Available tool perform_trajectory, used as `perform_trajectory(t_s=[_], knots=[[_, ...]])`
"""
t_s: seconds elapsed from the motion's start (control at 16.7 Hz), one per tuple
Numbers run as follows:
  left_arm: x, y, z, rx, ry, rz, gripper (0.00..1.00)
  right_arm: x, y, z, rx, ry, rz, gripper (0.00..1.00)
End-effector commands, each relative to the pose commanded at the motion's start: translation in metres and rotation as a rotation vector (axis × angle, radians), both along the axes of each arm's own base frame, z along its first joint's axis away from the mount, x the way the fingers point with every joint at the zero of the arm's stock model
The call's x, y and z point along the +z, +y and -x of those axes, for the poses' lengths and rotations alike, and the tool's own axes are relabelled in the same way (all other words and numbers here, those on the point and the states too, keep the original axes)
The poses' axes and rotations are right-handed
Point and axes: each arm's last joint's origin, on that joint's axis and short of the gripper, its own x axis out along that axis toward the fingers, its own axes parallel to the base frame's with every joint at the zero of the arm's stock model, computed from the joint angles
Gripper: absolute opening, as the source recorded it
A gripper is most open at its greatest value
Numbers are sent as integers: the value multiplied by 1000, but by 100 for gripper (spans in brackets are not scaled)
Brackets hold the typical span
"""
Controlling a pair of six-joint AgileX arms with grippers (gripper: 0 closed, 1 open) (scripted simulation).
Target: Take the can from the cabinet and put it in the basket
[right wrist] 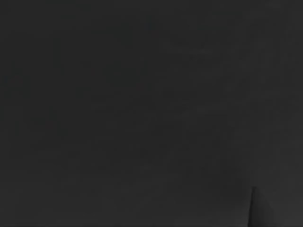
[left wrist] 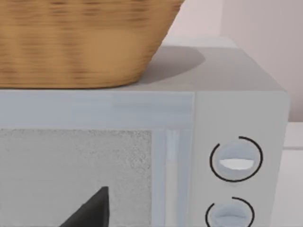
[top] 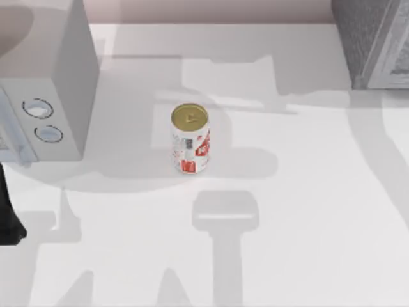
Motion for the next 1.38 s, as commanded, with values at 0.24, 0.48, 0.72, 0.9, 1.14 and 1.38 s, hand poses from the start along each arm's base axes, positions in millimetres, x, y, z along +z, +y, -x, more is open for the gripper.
perform_trajectory(t_s=[0.24,0.48,0.72,0.9,1.14,1.38], knots=[[0,0,0,0,0,0,100,-1,21,13,0,0,2,100],[0,0,0,0,0,0,100,5,11,21,-43,-20,5,100],[0,0,0,0,0,0,100,6,13,1,-43,-20,5,100],[0,0,0,0,0,0,100,5,12,-24,-42,-17,6,100],[0,0,0,0,0,0,100,5,11,-29,-43,-20,5,100],[0,0,0,0,0,0,100,5,7,-16,-43,-33,2,100]])
